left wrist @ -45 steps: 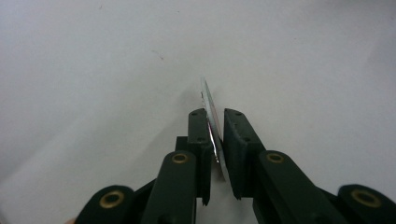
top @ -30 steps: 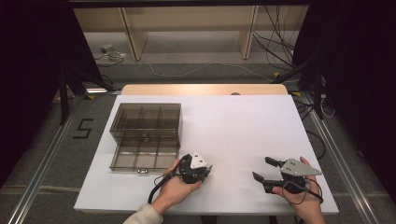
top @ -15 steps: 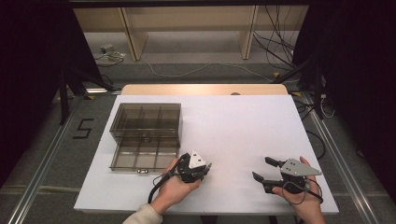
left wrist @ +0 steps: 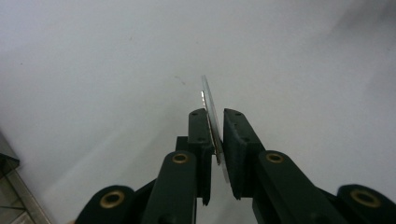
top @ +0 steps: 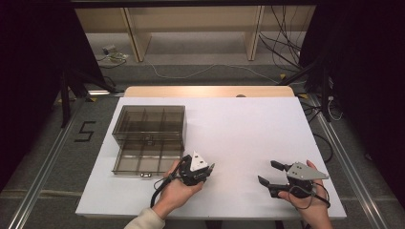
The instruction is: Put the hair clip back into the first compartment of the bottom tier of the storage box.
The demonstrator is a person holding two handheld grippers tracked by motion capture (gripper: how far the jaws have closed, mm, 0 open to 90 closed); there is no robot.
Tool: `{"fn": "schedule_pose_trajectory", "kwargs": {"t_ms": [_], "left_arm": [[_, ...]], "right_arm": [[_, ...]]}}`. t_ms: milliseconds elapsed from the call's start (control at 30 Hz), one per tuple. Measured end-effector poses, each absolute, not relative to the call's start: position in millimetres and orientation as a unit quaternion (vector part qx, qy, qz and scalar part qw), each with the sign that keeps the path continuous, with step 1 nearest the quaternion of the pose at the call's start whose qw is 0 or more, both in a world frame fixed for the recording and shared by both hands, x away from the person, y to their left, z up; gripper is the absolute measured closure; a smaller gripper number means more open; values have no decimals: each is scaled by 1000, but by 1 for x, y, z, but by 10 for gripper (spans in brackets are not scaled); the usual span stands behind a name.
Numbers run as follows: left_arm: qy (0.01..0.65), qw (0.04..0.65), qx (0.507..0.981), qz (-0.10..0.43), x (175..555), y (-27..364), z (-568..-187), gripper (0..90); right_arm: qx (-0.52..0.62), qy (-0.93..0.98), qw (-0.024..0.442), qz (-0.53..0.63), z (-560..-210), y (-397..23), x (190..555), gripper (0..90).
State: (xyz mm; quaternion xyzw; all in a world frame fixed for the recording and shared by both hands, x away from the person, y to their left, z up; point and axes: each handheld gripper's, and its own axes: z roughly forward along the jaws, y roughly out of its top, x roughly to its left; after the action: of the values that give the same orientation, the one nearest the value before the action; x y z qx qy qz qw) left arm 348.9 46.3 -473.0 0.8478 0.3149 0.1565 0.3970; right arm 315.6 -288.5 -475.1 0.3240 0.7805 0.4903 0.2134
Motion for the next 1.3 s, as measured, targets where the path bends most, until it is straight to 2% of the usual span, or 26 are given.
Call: {"fn": "schedule_pose_trajectory", "kwargs": {"t_ms": [1300], "left_arm": [[330, 444, 804, 220, 349, 66, -463, 815]], "right_arm": [[325, 779, 214, 491, -476, -288, 316, 259]]}}
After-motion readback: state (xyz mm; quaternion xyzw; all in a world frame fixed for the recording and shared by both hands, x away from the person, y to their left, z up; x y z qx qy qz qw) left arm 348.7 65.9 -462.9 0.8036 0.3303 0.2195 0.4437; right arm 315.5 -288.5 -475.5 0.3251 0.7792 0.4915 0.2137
